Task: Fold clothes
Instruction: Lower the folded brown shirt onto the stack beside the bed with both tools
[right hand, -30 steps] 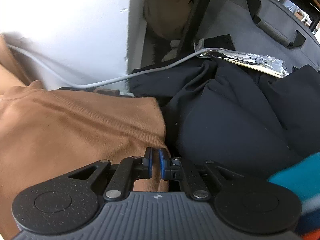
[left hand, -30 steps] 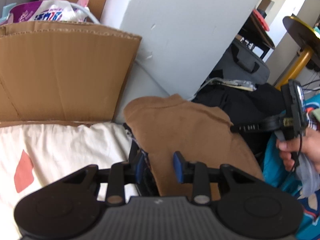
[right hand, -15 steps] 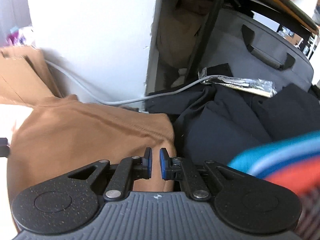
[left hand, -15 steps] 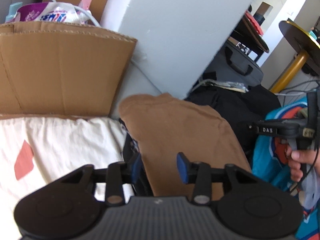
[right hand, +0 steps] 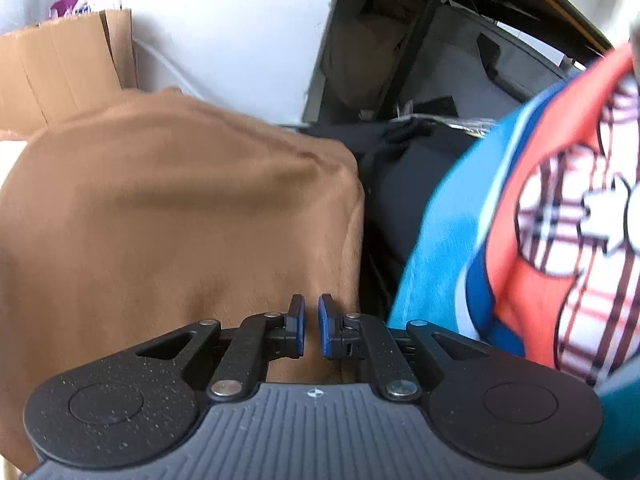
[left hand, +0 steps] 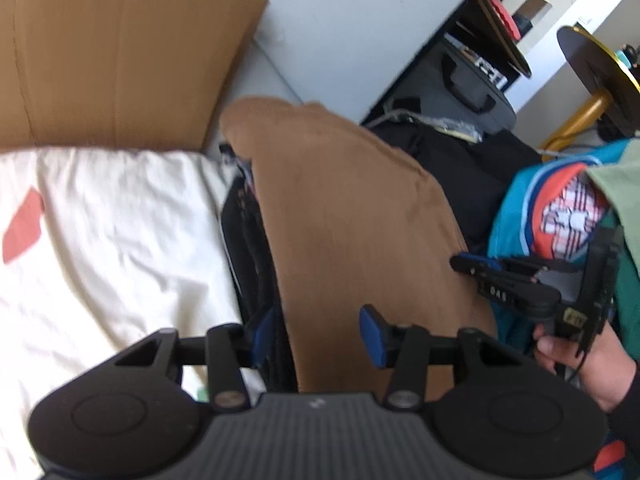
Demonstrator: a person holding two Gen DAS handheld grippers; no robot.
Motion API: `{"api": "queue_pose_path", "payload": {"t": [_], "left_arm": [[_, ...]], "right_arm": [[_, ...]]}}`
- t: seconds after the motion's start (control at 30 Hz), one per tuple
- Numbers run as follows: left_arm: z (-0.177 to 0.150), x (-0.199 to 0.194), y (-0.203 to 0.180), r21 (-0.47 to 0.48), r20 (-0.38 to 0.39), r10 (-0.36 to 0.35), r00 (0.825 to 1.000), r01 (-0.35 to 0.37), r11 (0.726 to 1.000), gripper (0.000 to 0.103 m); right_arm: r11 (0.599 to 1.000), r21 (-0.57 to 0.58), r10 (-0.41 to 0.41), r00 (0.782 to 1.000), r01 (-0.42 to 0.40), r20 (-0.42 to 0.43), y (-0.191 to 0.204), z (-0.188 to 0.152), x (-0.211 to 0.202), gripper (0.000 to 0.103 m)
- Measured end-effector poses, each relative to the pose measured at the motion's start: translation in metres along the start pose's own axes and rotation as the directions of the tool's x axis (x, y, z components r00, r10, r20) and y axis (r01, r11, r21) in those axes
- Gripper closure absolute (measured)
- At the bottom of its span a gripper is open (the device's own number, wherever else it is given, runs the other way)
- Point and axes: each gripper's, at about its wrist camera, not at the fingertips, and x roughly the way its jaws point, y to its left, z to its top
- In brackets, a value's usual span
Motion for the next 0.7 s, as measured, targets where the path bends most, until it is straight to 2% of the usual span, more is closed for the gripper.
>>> {"api": "queue_pose_path", "payload": {"t": [0.07,0.2,0.33,0.6,0.7], "left_arm": [[-0.006,0.003,0.0,-0.001,-0.018,-0.004,1.0,0.004,1.0,0.071],[-0.015,0.004,0.002,-0.008,-0.035,-0.022,0.999,0.022,1.0,0.076],[-0.018,0.002,0.01,-0.028,-0.035,-0.054,0.998,0.053,0.998,0.097],[-0.017,-0.004,0.014,-0.027,-0.022,-0.063,0.998,0.062,0.998,0.097],[-0.022,0.0,0.016,-0.063,-0.042,-0.056,0.998,0.053,0.997,0.088]], "right_arm": [[1.0,-0.002,-0.004,1.0,0.004,0.0,-0.002,-0.006,-0.001,0.091],[1.0,-0.01,-0.02,1.0,0.02,0.0,-0.003,-0.012,-0.009,0.091],[0.999,-0.007,-0.038,0.999,0.038,-0.005,-0.008,-0.02,-0.02,0.091],[0.999,0.047,-0.002,1.0,0.001,0.014,-0.01,-0.037,-0.052,0.09],[0.999,0.039,-0.005,1.0,0.005,-0.006,-0.006,-0.054,-0.052,0.09]]}}
